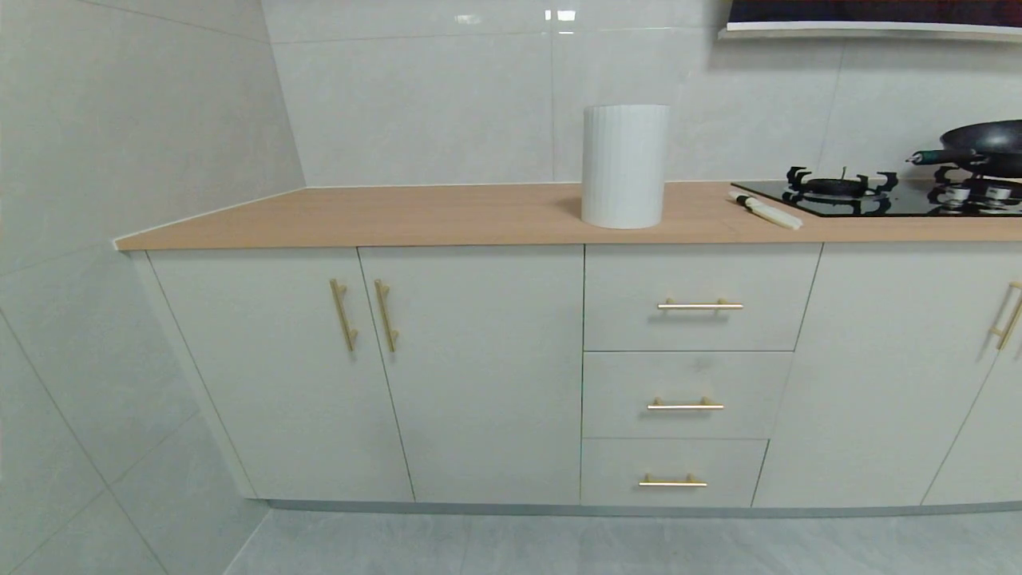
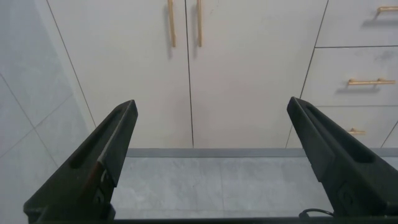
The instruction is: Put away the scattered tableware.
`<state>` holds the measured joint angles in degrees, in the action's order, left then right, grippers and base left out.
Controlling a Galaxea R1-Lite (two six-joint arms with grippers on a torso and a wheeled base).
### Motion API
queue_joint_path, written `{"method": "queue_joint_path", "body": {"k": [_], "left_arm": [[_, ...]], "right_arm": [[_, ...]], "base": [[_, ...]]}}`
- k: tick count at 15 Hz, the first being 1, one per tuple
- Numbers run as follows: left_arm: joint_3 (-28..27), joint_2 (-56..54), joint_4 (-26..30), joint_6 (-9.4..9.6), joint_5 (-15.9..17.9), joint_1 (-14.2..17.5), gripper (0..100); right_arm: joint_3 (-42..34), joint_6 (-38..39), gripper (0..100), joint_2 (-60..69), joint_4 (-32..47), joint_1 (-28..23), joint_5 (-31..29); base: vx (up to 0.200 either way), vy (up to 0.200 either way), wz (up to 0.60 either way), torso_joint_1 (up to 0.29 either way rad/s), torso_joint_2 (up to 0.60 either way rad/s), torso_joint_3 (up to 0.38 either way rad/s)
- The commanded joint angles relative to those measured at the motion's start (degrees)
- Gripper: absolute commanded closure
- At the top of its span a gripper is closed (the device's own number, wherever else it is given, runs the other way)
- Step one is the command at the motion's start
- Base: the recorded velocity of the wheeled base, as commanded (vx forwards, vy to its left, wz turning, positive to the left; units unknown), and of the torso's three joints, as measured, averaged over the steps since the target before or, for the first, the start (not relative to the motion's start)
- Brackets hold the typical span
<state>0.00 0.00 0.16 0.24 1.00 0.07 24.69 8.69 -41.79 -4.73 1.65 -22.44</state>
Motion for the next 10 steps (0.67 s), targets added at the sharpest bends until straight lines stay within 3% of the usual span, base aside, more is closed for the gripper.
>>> {"method": "queue_joint_path", "body": {"k": [1,6,10], "left_arm": [[0.00,0.00,0.02,0.02,-0.03,0.01,0],[0.00,0.00,0.02,0.02,-0.03,0.01,0],[0.00,0.00,0.02,0.02,-0.03,0.01,0]], "right_arm": [[2.03,-4.74,0,25.35,16.51,-1.65,0.82],[0.45,-11.06,0,40.38,20.90,-1.03,3.99],[-3.42,-9.66,0,41.79,21.08,-1.56,6.71]], "base": [[0.000,0.000,0.00,0.000,0.00,0.000],[0.000,0.000,0.00,0.000,0.00,0.000],[0.000,0.000,0.00,0.000,0.00,0.000]]}}
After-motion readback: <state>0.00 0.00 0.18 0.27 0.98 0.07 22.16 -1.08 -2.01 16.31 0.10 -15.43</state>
